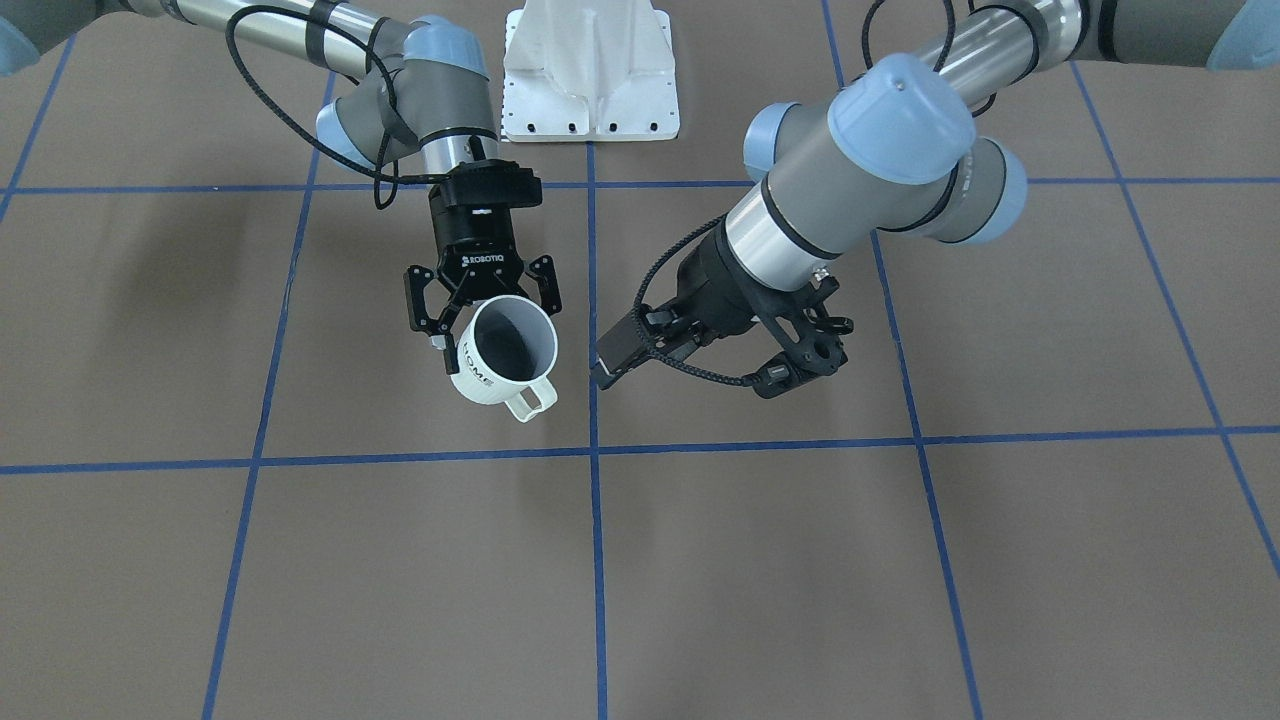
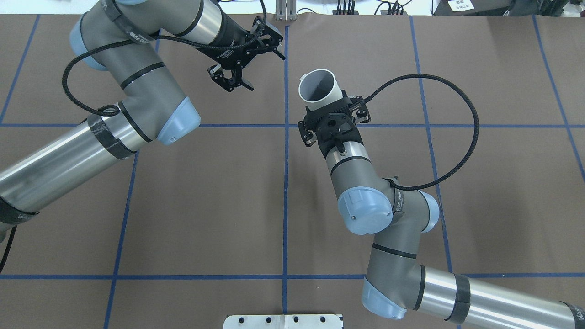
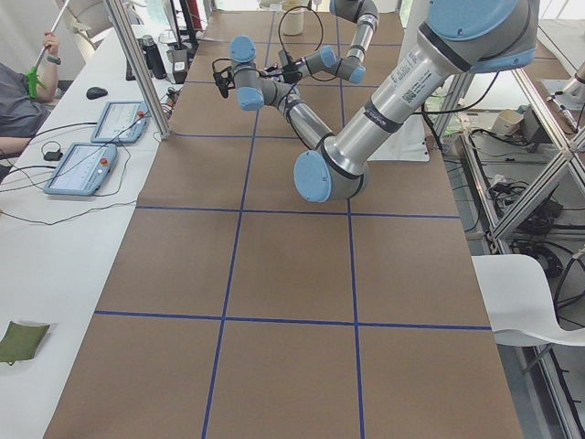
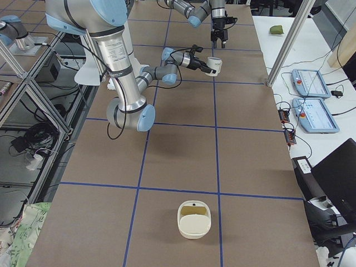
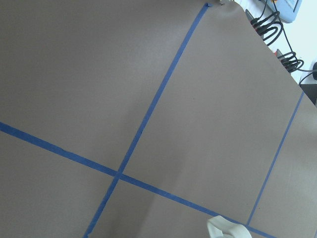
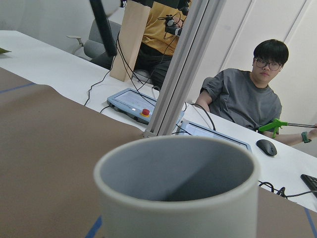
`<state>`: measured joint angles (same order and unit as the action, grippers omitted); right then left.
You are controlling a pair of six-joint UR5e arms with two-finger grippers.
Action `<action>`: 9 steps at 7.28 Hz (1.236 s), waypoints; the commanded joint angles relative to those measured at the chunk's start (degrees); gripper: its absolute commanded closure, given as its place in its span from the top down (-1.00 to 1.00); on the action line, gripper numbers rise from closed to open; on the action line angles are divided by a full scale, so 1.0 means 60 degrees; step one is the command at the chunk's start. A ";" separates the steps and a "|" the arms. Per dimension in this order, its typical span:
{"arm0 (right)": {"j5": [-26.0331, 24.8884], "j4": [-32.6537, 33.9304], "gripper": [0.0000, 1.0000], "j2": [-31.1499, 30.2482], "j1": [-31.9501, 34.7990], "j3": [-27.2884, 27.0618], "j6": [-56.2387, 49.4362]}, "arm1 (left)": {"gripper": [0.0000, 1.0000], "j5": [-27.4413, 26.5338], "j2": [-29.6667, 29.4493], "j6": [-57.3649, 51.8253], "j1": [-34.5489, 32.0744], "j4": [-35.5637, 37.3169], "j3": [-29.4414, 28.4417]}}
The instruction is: Left arm hands cup to right arm to dump lemon
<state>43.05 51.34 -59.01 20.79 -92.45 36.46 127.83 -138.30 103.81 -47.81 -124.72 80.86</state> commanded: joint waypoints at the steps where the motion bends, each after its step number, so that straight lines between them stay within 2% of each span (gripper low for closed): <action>1: -0.0186 0.0787 -0.77 0.0182 -0.0038 0.0012 -0.0084 | 1.00 0.0037 -0.0108 -0.0016 0.0146 -0.0014 -0.0016; 5: -0.0478 0.1052 -0.77 0.0357 -0.0067 0.0041 -0.0524 | 0.81 0.0052 -0.0123 -0.0148 0.0496 -0.0028 -0.0045; 7: -0.0509 0.1053 -0.77 0.0460 -0.0096 0.0085 -0.0524 | 0.52 0.0037 -0.0254 -0.0162 0.0686 0.0001 -0.0103; 9: -0.0524 0.1155 -0.77 0.0504 -0.0140 0.0100 -0.0510 | 0.33 0.0037 -0.0313 -0.0148 0.0717 0.0001 -0.0103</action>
<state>40.00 58.07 -56.09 20.09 -91.90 33.33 128.07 -139.97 102.90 -43.68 -124.74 80.29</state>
